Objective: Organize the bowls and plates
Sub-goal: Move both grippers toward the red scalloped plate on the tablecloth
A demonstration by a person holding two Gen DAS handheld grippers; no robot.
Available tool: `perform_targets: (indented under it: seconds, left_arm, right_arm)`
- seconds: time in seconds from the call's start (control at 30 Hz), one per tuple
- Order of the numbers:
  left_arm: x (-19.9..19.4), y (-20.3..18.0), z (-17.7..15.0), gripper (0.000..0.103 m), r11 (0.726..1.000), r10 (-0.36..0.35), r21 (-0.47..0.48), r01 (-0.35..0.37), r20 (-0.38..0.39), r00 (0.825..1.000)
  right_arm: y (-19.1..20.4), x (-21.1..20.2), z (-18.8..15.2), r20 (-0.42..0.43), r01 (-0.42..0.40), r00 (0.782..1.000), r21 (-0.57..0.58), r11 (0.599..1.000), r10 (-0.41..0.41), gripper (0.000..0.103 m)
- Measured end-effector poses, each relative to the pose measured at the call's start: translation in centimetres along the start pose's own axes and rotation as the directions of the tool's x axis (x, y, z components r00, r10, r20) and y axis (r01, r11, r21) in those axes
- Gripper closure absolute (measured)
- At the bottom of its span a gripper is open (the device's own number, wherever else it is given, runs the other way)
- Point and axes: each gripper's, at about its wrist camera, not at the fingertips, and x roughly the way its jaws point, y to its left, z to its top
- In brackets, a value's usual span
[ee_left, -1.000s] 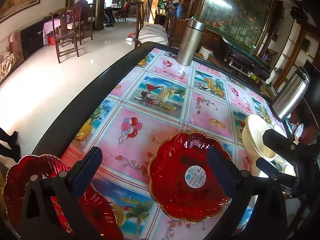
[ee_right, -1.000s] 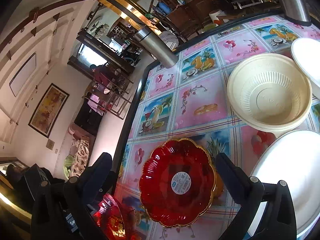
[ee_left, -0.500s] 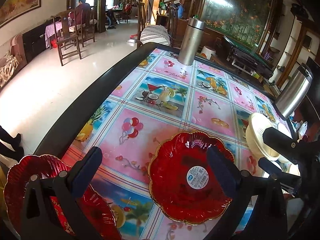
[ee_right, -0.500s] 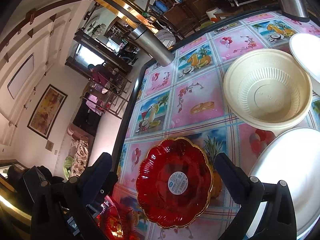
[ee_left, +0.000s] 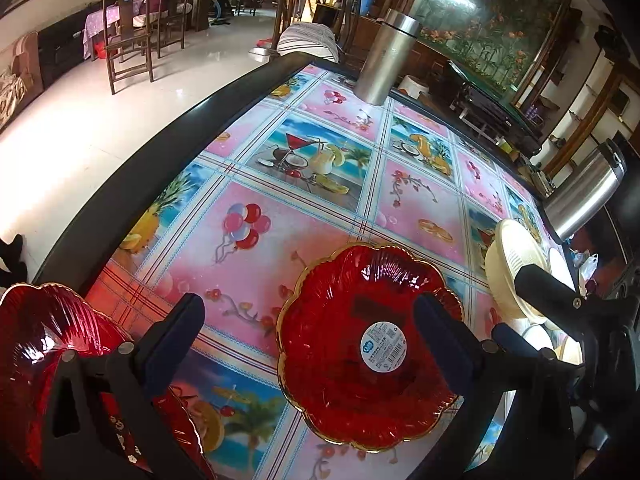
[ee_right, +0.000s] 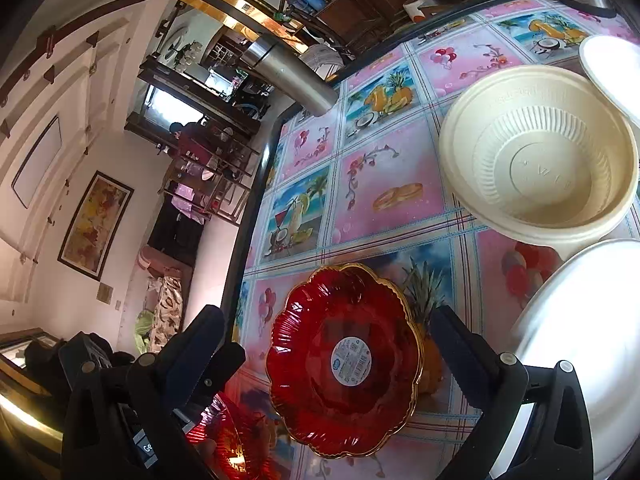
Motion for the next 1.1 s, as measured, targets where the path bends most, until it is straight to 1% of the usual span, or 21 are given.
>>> perform_targets:
  seconds: [0.13, 0.27, 0.43, 0.8, 0.87, 1.0, 1.1]
  left_arm:
    - [0.6, -0.2, -0.3, 0.0, 0.999, 0.034, 0.013, -0.034, 0.009, 0.999]
    - [1.0, -0.2, -0.4, 0.0, 1.0, 0.028, 0.014, -0.028, -0.003, 1.0]
    - [1.0, -0.1, -0.3, 0.0, 0.999, 0.039, 0.016, -0.039, 0.008, 0.999]
    - [1.1, -0.1, -0.5, 0.0, 0.999, 0.024, 0.021, -0.024, -0.002, 1.0]
    - [1.3, -0.1, -0.5, 0.0, 1.0, 0.01, 0.018, -0.01, -0.01, 1.0]
    - [2.1, 0.3, -0.6, 0.0, 0.998, -0.067, -0.011, 0.066, -0.067, 0.996]
    - [2.2, 0.4, -0.5, 0.0, 0.993, -0.119, -0.029, 0.117, -0.085, 0.989]
  right_arm:
    - [-0.2, 0.5, 0.0, -0.014, -0.001, 1.0, 0.01, 1.0, 0.001, 0.001]
    - [-0.3, 0.7, -0.1, -0.015, -0.002, 1.0, 0.012, 1.0, 0.003, 0.001]
    - [-0.5, 1.0, -0.2, -0.022, 0.002, 1.0, 0.019, 1.0, -0.002, 0.001]
    - [-1.0, 1.7, -0.2, -0.038, 0.015, 0.999, 0.03, 0.999, -0.014, 0.001]
    - [-1.1, 1.7, -0.2, -0.04, 0.019, 0.999, 0.036, 0.999, -0.017, 0.001]
    - [-1.4, 2.0, -0.3, -0.053, 0.024, 0.998, 0.047, 0.999, -0.021, 0.001]
    - [-1.5, 2.2, -0.3, -0.064, 0.022, 0.998, 0.049, 0.999, -0.019, 0.001]
